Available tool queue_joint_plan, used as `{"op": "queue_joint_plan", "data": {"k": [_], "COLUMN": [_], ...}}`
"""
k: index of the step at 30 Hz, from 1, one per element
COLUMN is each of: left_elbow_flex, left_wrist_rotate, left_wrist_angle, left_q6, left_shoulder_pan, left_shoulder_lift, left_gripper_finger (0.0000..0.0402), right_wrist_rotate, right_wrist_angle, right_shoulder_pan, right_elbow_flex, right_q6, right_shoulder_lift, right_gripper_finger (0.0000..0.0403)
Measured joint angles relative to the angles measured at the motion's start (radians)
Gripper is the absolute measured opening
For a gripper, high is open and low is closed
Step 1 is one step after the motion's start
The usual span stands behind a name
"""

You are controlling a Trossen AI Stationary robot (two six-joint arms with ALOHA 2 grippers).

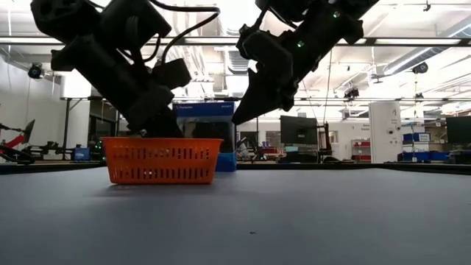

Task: Pick and place USB-C Cables
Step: Put the red charger cable into the orange bin

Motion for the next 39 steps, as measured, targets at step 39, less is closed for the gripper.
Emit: {"op": "queue_joint_plan", "data": {"k": [39], "left_elbow_flex": [-0.031], "left_wrist_rotate": [0.014], "left_wrist_angle": [0.017], "left_q6": [0.028], "left_shoulder_pan": [-0.006], "left_shoulder_lift": [-0.15], "left_gripper_finger": [0.0], "right_wrist_rotate": [0.001], "right_wrist_angle": [-0.055], "right_shoulder_pan": [0.002], "right_elbow_flex": [-0.001], "right_q6": [-0.031], "right_shoulder_lift": [-0.054], "right_gripper_finger": [0.0009]}}
